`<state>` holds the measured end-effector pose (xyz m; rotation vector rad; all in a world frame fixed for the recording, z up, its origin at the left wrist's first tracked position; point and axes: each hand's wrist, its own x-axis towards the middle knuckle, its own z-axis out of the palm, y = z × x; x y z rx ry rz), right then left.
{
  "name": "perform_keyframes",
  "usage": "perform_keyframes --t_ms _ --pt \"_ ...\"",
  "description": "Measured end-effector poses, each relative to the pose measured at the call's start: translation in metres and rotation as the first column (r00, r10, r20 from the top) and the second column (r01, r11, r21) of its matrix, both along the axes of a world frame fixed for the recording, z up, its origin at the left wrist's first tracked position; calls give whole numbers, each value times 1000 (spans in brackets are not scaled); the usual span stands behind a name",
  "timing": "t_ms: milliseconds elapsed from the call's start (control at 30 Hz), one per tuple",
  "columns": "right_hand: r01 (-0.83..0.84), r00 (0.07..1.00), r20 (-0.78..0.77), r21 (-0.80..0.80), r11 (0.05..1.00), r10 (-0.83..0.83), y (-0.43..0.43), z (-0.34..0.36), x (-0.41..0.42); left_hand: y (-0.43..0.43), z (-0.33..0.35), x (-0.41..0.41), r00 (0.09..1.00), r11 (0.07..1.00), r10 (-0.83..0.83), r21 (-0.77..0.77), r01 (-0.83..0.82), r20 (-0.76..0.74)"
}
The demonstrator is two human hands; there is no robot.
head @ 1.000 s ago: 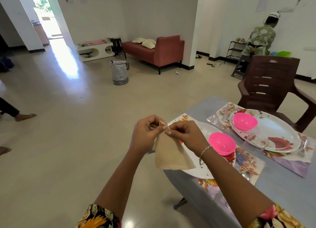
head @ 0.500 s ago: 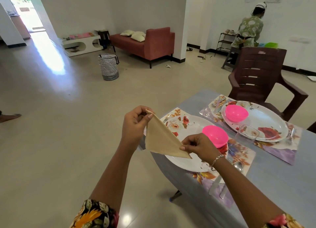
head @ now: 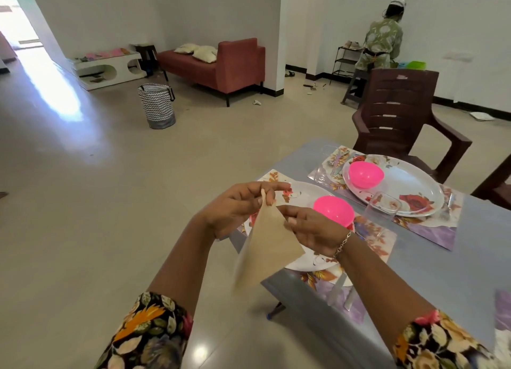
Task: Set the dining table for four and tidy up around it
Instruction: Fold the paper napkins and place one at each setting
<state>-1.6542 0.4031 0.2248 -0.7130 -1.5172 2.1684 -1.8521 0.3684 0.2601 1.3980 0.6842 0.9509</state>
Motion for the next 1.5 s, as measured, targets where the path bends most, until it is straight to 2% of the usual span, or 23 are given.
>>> perform_keyframes --t_ms 67,167,267,367,467,633,700,733,767,833,900,967,1067,1333,1500 --pt "-24 1000 -18 -31 999 23 -5 -5 -1 7 -7 2 998 999 -12 -36 14 69" --pt "-6 999 42 -10 1000 6 -10 -10 5 15 -11 12 984 993 -62 -90 77 165" --pt "81 991 103 0 997 -81 -9 -15 20 25 -19 27 951 976 -66 -178 124 301" --pt "167 984 72 -13 986 -166 -6 -19 35 36 -28 43 882 934 -110 -256 250 459" --pt "209 977 46 -44 977 -207 -5 -21 48 45 -30 66 835 899 -159 -271 343 528" --pt "295 953 89 -43 954 -291 -4 -16 68 59 -28 100 778 873 -197 -255 416 596" --pt "330 941 95 -32 943 -326 -3 -13 76 63 -28 110 817 887 -82 -332 321 571" --pt "360 930 92 -29 933 -356 -2 -13 81 65 -28 114 856 894 29 -396 209 517" --pt "397 915 88 -28 918 -393 -1 -12 85 66 -28 119 902 894 139 -444 63 409" --pt "494 868 73 -36 869 -490 2 -12 95 62 -31 128 954 868 290 -442 -227 80" --pt "580 814 65 -42 813 -577 5 -13 106 54 -38 135 943 857 316 -394 -332 -108" --pt "650 760 79 -45 759 -646 7 -15 115 44 -48 142 941 875 282 -353 -332 -186" --pt "715 698 114 -60 696 -707 8 -19 125 38 -57 154 936 880 285 -330 -341 -208" --pt "768 638 146 -192 611 -756 -3 -33 163 44 -72 190 930 830 314 -419 -368 -193" --pt "866 489 305 -57 497 -817 -16 -57 201 33 -102 224 930 849 271 -393 -353 -250"
